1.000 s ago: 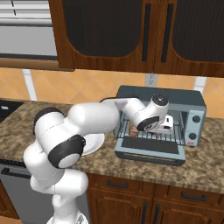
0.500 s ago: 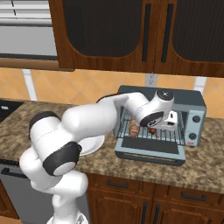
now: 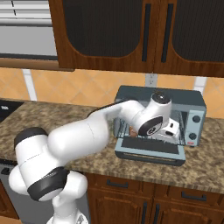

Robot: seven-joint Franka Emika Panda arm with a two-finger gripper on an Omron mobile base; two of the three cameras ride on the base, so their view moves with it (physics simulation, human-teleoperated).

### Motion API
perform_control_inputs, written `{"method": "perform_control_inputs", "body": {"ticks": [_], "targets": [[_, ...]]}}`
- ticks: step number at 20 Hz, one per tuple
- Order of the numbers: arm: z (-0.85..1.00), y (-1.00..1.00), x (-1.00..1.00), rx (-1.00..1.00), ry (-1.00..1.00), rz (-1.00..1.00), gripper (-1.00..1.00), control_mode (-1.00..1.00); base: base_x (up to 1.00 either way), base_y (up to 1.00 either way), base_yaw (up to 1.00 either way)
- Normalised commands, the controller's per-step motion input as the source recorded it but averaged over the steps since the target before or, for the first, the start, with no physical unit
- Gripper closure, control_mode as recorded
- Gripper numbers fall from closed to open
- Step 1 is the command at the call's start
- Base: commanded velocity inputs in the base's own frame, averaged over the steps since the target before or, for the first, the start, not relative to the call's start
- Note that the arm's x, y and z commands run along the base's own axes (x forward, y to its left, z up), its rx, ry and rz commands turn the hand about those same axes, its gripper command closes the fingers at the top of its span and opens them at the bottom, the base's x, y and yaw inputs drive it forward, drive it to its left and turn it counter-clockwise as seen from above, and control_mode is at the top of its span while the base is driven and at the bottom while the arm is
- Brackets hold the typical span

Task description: Pick up the kebab skewer and baguette bread, and place them inside the toaster oven. Close the toaster oven door and start by setting the timer.

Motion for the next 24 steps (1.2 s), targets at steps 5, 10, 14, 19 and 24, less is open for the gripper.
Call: {"method": "perform_control_inputs", "body": {"ticks": [5, 10, 14, 19, 24], "targets": [[-0.57, 0.0, -0.05, -0.06, 0.05, -0.2, -1.0, -1.0, 0.0, 0.0, 0.0], [-0.38, 0.0, -0.07, -0.01, 0.0, -0.07, -1.0, -1.0, 0.0, 0.0, 0.0], [-0.32, 0.0, 0.12, 0.0, 0.0, -0.04, -1.0, -1.0, 0.0, 0.0, 0.0], [-0.15, 0.0, 0.45, 0.0, 0.0, -0.04, -1.0, -1.0, 0.0, 0.0, 0.0], [0.0, 0.0, 0.7, 0.02, -0.01, -0.08, -1.0, -1.0, 0.0, 0.0, 0.0]]}}
